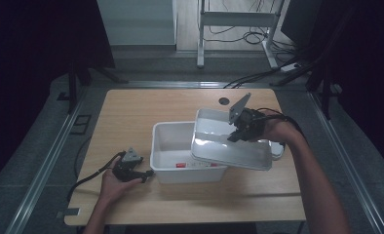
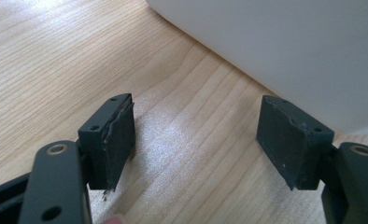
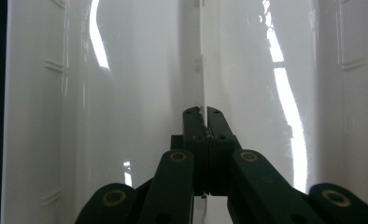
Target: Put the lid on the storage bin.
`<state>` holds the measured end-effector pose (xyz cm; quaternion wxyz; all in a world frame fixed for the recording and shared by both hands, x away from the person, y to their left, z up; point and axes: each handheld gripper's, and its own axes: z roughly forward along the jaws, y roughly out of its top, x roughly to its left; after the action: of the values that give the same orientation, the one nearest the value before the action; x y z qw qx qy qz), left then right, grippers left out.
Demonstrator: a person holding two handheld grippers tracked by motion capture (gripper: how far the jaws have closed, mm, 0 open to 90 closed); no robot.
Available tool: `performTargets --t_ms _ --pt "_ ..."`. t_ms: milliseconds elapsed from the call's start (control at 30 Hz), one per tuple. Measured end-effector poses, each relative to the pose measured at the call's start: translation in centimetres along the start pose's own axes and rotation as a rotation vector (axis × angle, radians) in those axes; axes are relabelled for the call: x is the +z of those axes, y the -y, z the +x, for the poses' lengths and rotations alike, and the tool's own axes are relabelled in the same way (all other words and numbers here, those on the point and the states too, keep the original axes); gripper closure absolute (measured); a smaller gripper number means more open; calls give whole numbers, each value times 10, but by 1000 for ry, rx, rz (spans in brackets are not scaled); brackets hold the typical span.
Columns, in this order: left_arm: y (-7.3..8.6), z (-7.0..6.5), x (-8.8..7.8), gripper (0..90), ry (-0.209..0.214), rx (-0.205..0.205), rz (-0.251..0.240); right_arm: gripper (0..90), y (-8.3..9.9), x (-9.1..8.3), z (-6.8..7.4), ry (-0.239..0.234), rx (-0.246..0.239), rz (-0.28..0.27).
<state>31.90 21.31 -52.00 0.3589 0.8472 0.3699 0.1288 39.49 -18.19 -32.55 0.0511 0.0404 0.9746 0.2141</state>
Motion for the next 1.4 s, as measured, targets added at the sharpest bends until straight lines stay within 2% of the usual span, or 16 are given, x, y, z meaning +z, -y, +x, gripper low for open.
performTargets --t_ms 800,1400 --pt "0 0 0 280 0 3 1 888 -47 20 -5 -36 -64 5" --pt "0 0 0 280 -2 4 1 888 -65 34 -5 -56 -94 15"
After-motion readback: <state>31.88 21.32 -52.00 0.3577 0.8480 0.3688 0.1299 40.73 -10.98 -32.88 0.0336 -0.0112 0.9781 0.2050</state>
